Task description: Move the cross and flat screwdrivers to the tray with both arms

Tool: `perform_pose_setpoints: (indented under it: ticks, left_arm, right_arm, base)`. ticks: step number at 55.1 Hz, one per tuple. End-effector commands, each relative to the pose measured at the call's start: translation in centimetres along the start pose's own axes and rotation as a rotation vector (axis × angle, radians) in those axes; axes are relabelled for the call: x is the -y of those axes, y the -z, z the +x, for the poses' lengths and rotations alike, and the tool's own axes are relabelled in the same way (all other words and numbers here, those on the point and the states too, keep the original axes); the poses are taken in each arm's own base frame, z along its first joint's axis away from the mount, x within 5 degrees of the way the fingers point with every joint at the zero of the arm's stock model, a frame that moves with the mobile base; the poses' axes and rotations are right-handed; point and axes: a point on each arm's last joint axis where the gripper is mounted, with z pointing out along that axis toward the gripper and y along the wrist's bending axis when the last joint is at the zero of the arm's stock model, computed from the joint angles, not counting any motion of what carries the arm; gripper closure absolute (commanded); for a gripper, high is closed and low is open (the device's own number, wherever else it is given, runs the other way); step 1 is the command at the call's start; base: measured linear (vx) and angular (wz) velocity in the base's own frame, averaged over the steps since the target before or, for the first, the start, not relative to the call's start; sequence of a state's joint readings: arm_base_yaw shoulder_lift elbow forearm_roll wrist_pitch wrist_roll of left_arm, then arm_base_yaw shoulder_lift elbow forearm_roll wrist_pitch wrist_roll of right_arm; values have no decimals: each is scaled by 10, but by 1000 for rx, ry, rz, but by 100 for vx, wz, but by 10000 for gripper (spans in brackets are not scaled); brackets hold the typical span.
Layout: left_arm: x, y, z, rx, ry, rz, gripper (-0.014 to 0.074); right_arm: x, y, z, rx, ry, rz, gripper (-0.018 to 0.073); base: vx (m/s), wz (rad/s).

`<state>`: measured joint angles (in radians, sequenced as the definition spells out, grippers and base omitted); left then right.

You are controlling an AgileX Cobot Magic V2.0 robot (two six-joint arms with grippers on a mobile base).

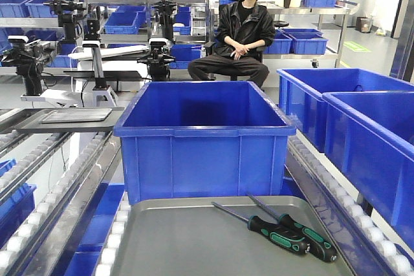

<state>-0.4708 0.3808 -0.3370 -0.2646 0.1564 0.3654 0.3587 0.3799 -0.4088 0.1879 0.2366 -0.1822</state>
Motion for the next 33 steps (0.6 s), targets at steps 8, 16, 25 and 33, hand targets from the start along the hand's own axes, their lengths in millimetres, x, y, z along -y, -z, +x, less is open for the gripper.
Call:
perform_pose_setpoints:
  ticks: [8,16,25,33]
  left_arm:
    - [-13,27,39,148,36,-286,594]
    - [-13,35,80,179,32,-413,594]
    - [-13,33,84,113,45,-421,594]
    - [-13,33,85,105,47,-419,594]
  right_arm:
    - [2,2,-17,105,4,18,567]
    - [2,2,-17,106,4,18,567]
    - [1,2,-17,105,4,17,567]
    - [1,2,-17,105,4,17,567]
  base:
    - [0,0]
    - [0,0]
    - [0,0]
    - [0,0]
